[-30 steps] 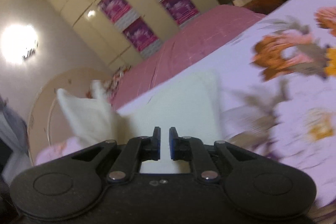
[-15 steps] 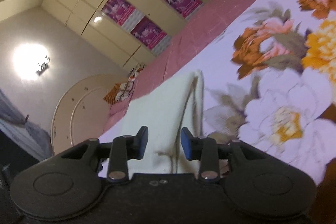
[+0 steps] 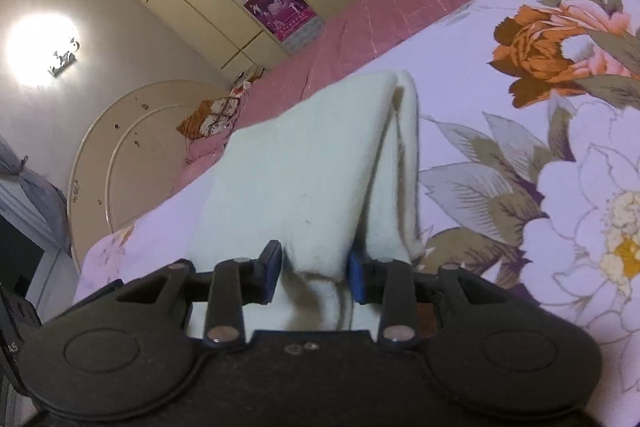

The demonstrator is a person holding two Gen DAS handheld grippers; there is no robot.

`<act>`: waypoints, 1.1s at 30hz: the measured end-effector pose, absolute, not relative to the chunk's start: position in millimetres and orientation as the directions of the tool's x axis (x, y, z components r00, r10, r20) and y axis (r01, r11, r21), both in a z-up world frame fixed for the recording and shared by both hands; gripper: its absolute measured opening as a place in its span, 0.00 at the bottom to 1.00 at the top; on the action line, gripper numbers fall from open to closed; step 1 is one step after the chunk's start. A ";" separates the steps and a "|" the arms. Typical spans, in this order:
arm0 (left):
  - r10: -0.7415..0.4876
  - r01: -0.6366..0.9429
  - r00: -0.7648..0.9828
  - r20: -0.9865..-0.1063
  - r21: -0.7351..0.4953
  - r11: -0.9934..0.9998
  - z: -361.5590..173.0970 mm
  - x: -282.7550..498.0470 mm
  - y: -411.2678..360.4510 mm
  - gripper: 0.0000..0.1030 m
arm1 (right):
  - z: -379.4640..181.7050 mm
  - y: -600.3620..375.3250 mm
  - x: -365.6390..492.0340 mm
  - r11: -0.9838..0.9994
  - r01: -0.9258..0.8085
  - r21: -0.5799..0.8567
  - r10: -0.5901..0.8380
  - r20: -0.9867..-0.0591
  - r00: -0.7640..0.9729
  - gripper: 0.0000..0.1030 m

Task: Fold small clothes

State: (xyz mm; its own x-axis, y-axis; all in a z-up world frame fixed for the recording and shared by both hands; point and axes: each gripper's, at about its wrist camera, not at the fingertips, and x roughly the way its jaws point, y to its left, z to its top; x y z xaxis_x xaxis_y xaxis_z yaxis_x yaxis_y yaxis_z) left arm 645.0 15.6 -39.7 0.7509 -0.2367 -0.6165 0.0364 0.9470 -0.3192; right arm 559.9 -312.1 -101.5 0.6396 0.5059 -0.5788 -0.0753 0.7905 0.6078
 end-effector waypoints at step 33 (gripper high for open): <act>-0.380 0.061 0.710 -0.593 -0.486 0.872 -64.4 673.6 15.7 0.64 | -67.2 -294.6 588.0 0.956 -0.228 0.184 0.293 -0.605 0.740 0.10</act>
State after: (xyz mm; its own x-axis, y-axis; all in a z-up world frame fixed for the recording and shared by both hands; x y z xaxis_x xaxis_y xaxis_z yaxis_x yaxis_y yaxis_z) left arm 673.6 15.7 -64.4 0.7098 -0.3802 -0.5930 0.0610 0.8718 -0.4860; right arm 588.0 -294.6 -67.2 0.7404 0.2933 -0.6048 -0.2282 0.9560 0.1843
